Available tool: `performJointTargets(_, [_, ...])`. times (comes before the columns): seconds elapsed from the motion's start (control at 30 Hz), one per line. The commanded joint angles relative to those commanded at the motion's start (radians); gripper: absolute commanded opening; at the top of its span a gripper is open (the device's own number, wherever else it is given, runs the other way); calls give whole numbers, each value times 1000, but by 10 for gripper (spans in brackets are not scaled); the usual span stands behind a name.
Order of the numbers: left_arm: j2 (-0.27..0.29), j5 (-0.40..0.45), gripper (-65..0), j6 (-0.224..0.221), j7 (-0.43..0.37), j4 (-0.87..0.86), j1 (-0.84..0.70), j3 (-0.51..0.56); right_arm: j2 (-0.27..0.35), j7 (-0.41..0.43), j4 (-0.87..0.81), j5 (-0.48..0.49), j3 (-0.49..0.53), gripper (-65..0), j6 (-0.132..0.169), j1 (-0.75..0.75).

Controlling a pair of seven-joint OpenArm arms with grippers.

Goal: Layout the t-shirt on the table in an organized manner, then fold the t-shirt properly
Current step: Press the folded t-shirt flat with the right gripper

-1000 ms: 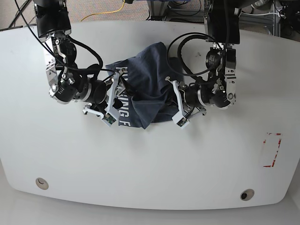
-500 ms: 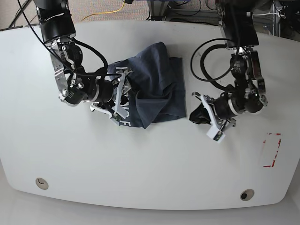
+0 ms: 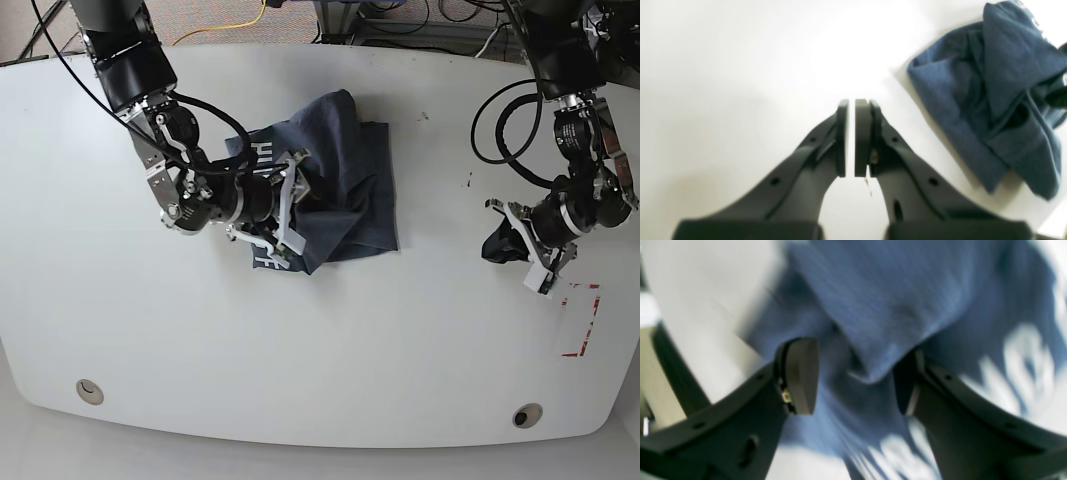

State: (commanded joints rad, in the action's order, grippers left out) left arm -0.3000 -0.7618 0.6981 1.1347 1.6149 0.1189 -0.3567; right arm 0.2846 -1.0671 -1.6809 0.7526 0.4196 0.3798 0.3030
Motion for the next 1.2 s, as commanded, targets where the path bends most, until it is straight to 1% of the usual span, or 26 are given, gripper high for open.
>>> performJointTargets(0.07, [-8,-14,-628,0,0,0,-15,-11,-32,0,20,0,2,-315,0,32])
performJointTargets(0.2, [-8,-15,-628,0,0,8,-34,-18,-112,0,114,0,2,-315,5,114])
performJointTargets(0.27, [-6,-15,-628,0,0,21,-40,-18,-137,0,152,0,0,-315,6,146])
performJointTargets(0.37, [-5,-17,-628,0,5,69,-55,-12,-157,0,183,0,-2,-315,6,189])
performJointTargets(0.47, [2,-17,-626,0,40,115,-57,9,-152,0,176,6,-5,-315,6,215])
performJointTargets(0.53, [12,-17,-626,0,55,132,-55,40,-133,-2,160,6,-5,-315,5,221])
performJointTargets(0.7, [71,-17,-626,0,58,150,-55,153,-26,-2,87,6,-6,-315,6,221])
performJointTargets(0.77, [109,-8,-626,0,58,147,-54,206,38,-2,64,6,-6,-315,6,204])
performJointTargets(0.87, [166,-8,-626,0,58,140,-54,262,103,-2,31,2,-28,-315,6,173])
performJointTargets(1.03, [256,-5,-626,0,58,101,-55,342,147,3,23,2,-115,-315,8,114])
performJointTargets(1.13, [313,34,-626,0,58,71,-55,371,161,8,26,0,-153,-315,11,94])
performJointTargets(1.2, [344,69,-626,0,57,51,-55,394,169,31,26,0,-167,-315,34,78])
